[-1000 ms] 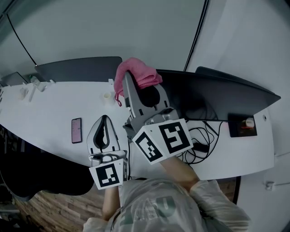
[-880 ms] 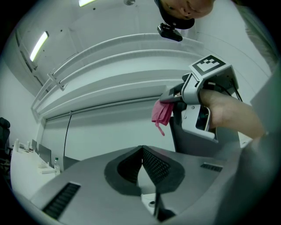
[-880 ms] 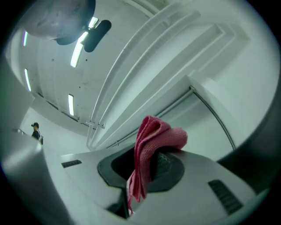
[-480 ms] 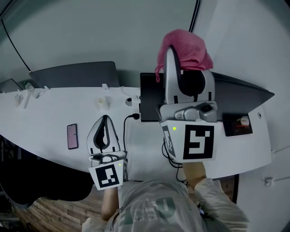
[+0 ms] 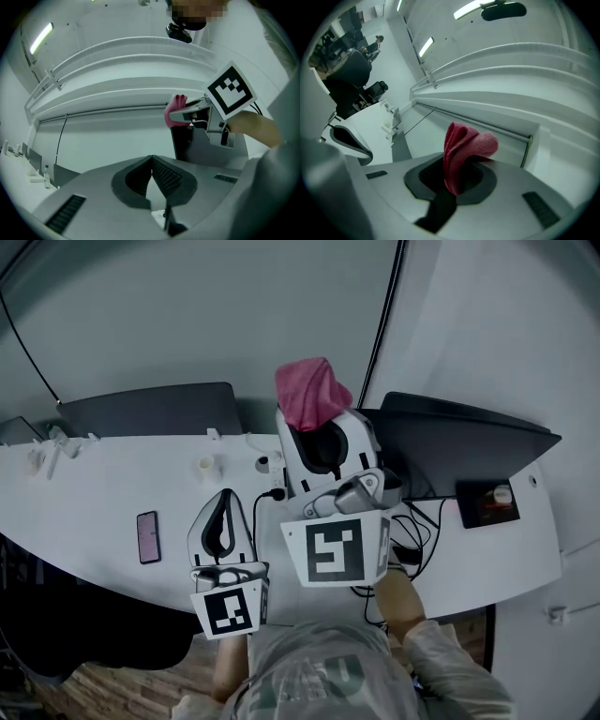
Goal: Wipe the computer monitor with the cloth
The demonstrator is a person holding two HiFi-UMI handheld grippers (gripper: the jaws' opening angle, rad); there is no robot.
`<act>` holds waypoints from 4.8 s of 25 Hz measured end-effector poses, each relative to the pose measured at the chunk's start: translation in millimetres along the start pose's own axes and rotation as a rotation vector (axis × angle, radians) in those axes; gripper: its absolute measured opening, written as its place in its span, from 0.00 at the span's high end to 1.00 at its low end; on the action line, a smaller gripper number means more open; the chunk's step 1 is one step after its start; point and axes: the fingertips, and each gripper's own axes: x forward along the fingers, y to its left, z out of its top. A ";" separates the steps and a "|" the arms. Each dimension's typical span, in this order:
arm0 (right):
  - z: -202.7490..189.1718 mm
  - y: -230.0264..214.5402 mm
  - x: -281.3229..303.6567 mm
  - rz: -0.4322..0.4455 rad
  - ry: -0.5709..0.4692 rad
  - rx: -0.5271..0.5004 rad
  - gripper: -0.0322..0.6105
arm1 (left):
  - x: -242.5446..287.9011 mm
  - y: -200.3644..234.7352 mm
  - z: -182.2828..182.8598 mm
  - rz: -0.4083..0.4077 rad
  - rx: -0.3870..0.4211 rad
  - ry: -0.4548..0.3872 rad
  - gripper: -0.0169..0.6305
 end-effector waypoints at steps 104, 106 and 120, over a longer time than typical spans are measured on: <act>-379.4 -373.3 -330.8 0.010 0.519 -0.130 0.86 | 89.0 -502.3 -20.9 -0.446 -0.060 0.055 0.95; -389.7 -364.9 -333.5 0.038 0.534 -0.123 0.86 | 89.1 -502.2 -24.1 -0.447 -0.061 0.064 0.95; -546.9 -243.0 -371.7 0.272 0.769 0.052 0.86 | 95.5 -506.1 -39.7 -0.469 -0.066 0.095 0.95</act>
